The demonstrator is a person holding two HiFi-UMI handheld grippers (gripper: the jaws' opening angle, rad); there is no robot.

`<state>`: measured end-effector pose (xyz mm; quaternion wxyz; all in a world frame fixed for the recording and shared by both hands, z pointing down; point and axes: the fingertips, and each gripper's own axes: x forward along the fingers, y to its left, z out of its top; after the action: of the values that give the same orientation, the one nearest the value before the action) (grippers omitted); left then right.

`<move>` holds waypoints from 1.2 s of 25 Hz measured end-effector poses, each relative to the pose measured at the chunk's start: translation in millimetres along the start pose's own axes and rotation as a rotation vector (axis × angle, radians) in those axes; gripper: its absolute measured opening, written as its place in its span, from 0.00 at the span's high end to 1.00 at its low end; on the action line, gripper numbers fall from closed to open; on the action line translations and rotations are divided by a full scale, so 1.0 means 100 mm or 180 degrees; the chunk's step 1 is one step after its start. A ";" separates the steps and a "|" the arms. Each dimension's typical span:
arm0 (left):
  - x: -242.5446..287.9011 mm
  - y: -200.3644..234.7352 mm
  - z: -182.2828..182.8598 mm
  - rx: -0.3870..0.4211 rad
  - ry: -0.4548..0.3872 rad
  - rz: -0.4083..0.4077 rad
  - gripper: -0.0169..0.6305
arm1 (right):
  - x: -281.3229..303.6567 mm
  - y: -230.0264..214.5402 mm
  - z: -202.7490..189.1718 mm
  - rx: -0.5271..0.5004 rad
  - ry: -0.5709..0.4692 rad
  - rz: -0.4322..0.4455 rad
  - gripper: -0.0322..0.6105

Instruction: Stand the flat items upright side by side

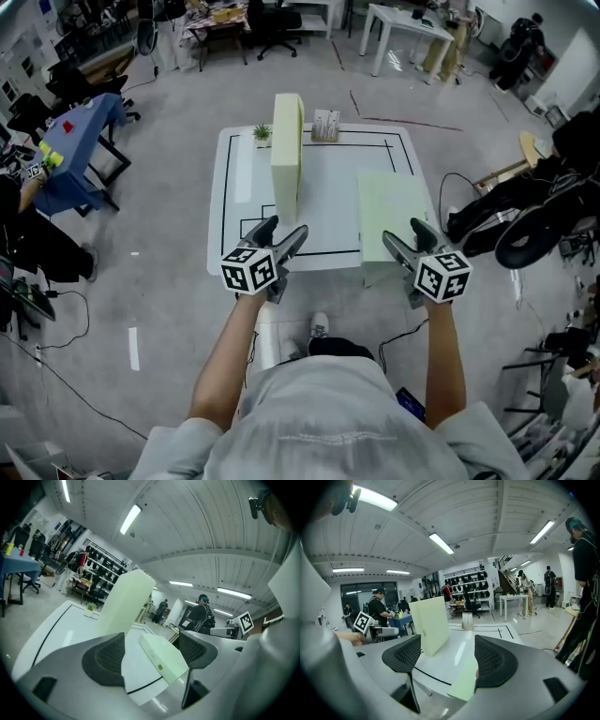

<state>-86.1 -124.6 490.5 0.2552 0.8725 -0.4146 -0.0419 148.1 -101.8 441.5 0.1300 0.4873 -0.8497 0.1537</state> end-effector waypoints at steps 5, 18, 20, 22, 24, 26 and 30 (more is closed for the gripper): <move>0.23 -0.33 -0.10 -0.0067 0.0169 -0.0370 0.40 | -0.26 -0.17 -0.13 0.0023 0.0127 -0.0149 0.36; 1.36 -1.12 -0.72 0.0123 0.0814 -0.0771 0.40 | -0.38 -1.38 -0.56 0.0468 0.0224 -0.0176 0.36; 1.57 -1.15 -0.83 0.0025 0.0874 -0.0678 0.40 | -0.29 -1.60 -0.67 0.0534 0.0284 -0.0074 0.36; 1.74 -1.12 -0.91 -0.0102 0.0899 -0.0534 0.40 | -0.19 -1.83 -0.75 0.0582 0.0333 0.0039 0.36; 1.90 -1.10 -0.98 -0.0249 0.0900 -0.0385 0.40 | -0.09 -2.06 -0.79 0.0652 0.0373 0.0145 0.36; 2.02 -1.09 -1.06 -0.0380 0.0920 -0.0251 0.40 | -0.01 -2.27 -0.82 0.0761 0.0412 0.0258 0.36; 2.19 -1.02 -1.16 -0.0554 0.0973 -0.0003 0.40 | 0.14 -2.48 -0.91 0.0945 0.0533 0.0537 0.36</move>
<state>161.4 -186.6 573.0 0.3898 0.8435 -0.3653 0.0554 363.3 -195.8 563.5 0.1136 0.4137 -0.8417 0.3278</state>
